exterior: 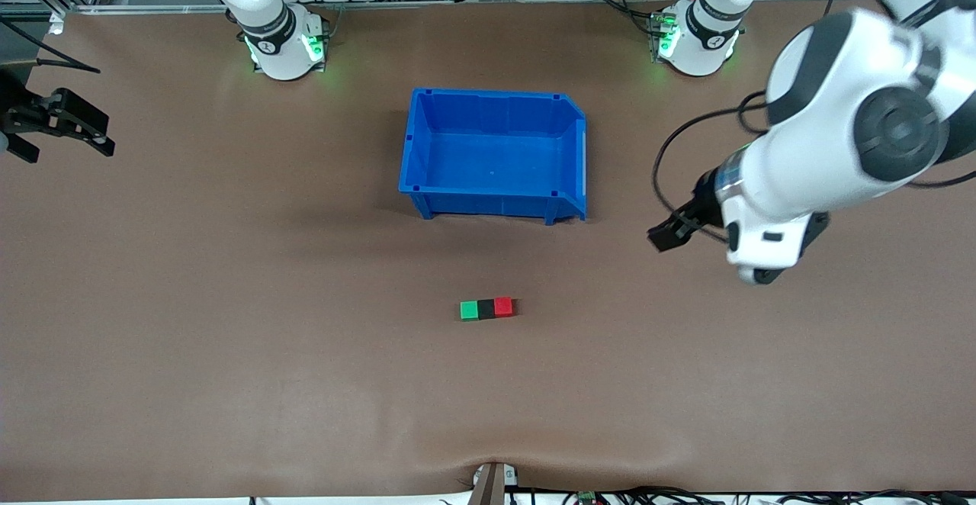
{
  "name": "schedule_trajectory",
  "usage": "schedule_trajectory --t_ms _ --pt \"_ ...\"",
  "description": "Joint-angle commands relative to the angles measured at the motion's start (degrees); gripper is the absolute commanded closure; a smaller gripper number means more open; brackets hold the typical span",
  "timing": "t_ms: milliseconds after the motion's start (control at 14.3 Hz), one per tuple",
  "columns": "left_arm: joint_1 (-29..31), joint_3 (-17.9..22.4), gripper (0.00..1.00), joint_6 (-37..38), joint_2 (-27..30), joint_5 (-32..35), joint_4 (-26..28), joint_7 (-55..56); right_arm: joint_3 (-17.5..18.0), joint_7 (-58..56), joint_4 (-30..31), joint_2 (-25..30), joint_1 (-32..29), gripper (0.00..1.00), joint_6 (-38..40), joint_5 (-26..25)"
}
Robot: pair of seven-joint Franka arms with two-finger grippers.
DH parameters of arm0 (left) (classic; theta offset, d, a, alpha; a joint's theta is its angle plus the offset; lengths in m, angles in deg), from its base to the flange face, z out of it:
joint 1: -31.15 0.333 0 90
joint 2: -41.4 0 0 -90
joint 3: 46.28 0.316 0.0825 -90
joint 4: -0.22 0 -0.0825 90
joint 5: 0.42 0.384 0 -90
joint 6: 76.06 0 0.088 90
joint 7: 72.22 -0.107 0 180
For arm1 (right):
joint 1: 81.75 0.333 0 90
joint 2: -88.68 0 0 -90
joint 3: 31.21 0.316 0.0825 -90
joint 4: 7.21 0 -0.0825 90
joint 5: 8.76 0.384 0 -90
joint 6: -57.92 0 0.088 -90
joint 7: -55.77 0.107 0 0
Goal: Attach green and red cubes to black cube
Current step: 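Open the left gripper and lift it away from the cubes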
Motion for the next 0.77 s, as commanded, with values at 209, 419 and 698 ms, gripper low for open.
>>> schedule_trajectory --t_ms 209,419,698 --pt "0.4 0.12 0.0 3.89 5.08 6.07 2.27 -11.63 0.15 -0.04 -1.84 -0.69 -0.06 0.0 1.02 -0.93" --pt "0.4 0.21 0.0 4.33 6.75 7.93 2.18 -13.93 0.06 -0.04 -1.84 -0.86 -0.67 0.0 1.02 -0.84" --pt "2.16 0.21 0.0 4.33 9.04 9.51 2.18 -19.36 0.06 0.05 -1.84 -0.95 -0.59 0.0 1.02 -0.31"
